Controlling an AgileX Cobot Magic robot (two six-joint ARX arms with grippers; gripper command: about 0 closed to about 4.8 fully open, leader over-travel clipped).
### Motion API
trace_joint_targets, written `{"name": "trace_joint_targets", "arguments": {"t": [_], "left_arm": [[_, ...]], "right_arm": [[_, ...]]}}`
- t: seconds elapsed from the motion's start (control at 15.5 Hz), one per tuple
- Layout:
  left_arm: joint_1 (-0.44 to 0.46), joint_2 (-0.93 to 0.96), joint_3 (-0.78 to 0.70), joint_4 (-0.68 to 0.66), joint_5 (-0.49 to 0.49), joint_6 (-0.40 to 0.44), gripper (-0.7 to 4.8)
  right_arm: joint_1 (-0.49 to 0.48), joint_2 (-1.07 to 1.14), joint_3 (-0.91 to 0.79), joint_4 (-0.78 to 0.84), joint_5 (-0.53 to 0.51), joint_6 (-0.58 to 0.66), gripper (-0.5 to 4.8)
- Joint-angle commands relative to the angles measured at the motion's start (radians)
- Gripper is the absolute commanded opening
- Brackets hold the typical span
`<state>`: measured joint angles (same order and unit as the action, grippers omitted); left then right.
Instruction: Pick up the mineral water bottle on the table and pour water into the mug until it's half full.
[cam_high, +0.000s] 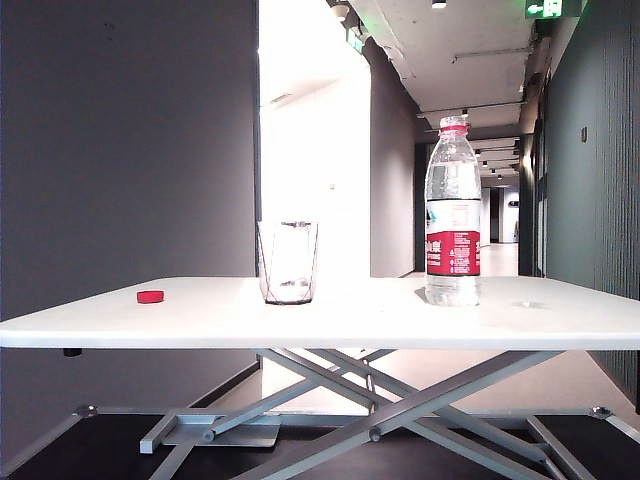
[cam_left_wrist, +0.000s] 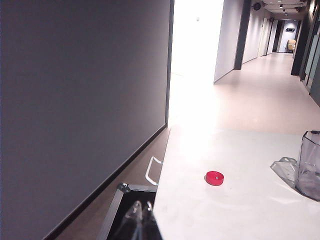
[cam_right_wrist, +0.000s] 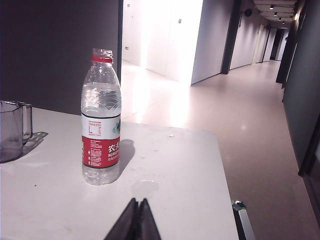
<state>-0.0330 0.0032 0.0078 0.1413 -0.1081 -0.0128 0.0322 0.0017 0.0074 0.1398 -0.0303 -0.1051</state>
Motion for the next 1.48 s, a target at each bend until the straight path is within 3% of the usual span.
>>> {"name": "trace_joint_targets", "arguments": {"t": [0.06,0.39,0.64,0.84,0.9,1.03,1.29,1.35,1.48], "left_arm": [[-0.002,0.000,0.002,0.009,-0.001,0.001,-0.04],[-0.002,0.000,0.002,0.009,-0.001,0.001,-0.04],[-0.001,0.000,0.002,0.009,-0.001,0.001,-0.04],[-0.001,0.000,0.002,0.009,-0.001,0.001,-0.04],[-0.002,0.000,0.002,0.010,-0.001,0.001,-0.04],[-0.001,0.000,0.002,0.010,-0.001,0.001,-0.04],[-0.002,0.000,0.002,0.011,0.000,-0.004,-0.04],[-0.002,0.000,0.002,0.010,0.007,-0.004,-0.05],[-0.002,0.000,0.002,0.004,0.047,-0.092,-0.05]], "right_arm": [[0.002,-0.001,-0.002,0.056,-0.101,0.175,0.14],[0.022,0.074,0.006,0.106,-0.197,0.188,0.14],[0.044,0.315,0.126,0.128,-0.217,0.178,0.26],[0.044,0.566,0.201,0.298,-0.269,0.161,0.83],[0.043,0.688,0.208,0.460,-0.287,0.122,1.71],[0.043,0.822,0.214,0.587,-0.286,0.061,2.37],[0.041,1.086,0.256,0.650,-0.284,-0.062,2.49],[0.040,1.147,0.269,0.680,-0.287,-0.074,2.71],[0.040,1.264,0.306,0.738,-0.284,-0.075,3.29]]}}
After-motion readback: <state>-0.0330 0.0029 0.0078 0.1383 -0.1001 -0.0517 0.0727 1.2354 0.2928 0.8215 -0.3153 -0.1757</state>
